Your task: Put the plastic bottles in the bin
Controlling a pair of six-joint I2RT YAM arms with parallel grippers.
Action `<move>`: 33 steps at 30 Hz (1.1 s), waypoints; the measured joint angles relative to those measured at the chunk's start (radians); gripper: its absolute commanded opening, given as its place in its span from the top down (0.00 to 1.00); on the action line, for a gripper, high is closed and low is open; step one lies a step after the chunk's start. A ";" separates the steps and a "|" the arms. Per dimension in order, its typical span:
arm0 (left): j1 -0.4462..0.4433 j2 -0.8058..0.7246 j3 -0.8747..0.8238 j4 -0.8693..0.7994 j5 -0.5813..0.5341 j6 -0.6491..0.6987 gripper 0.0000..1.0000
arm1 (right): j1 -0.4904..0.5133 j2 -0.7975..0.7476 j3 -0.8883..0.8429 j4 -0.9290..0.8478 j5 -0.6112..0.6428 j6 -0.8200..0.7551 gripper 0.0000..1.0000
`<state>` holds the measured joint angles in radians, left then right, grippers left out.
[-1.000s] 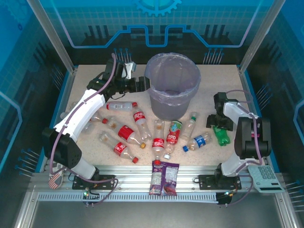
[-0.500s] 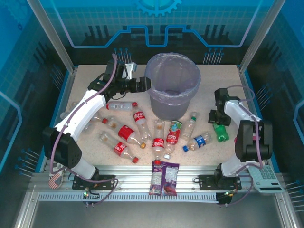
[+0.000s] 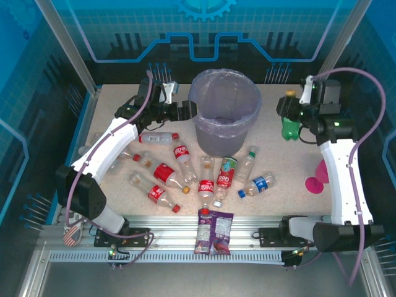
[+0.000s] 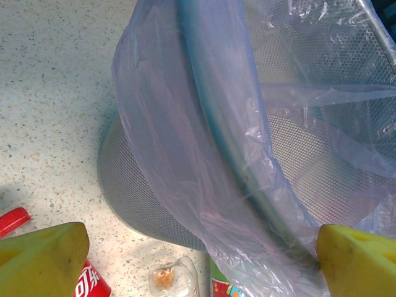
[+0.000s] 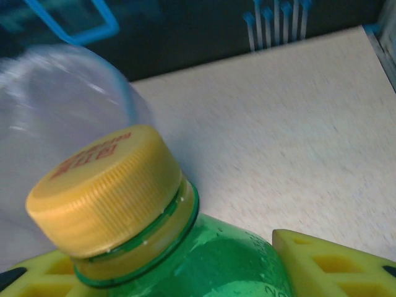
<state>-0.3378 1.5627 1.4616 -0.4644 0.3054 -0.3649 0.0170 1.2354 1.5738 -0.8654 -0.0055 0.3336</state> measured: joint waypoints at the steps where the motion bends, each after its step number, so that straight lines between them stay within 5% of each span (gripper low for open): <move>1: 0.000 0.000 0.000 0.000 0.003 0.000 0.05 | 0.023 0.007 0.051 -0.012 -0.006 0.000 0.48; 16: -0.011 0.000 0.004 -0.006 0.005 -0.003 0.05 | 0.411 0.430 0.476 -0.046 -0.040 -0.024 0.49; 33: -0.026 0.027 0.056 -0.047 -0.036 0.000 0.05 | 0.433 0.778 0.503 -0.077 -0.025 -0.101 0.48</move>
<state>-0.3641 1.5894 1.5181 -0.5114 0.2691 -0.3645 0.4503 2.0136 2.0769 -0.9424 -0.0303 0.2321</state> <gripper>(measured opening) 0.954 0.559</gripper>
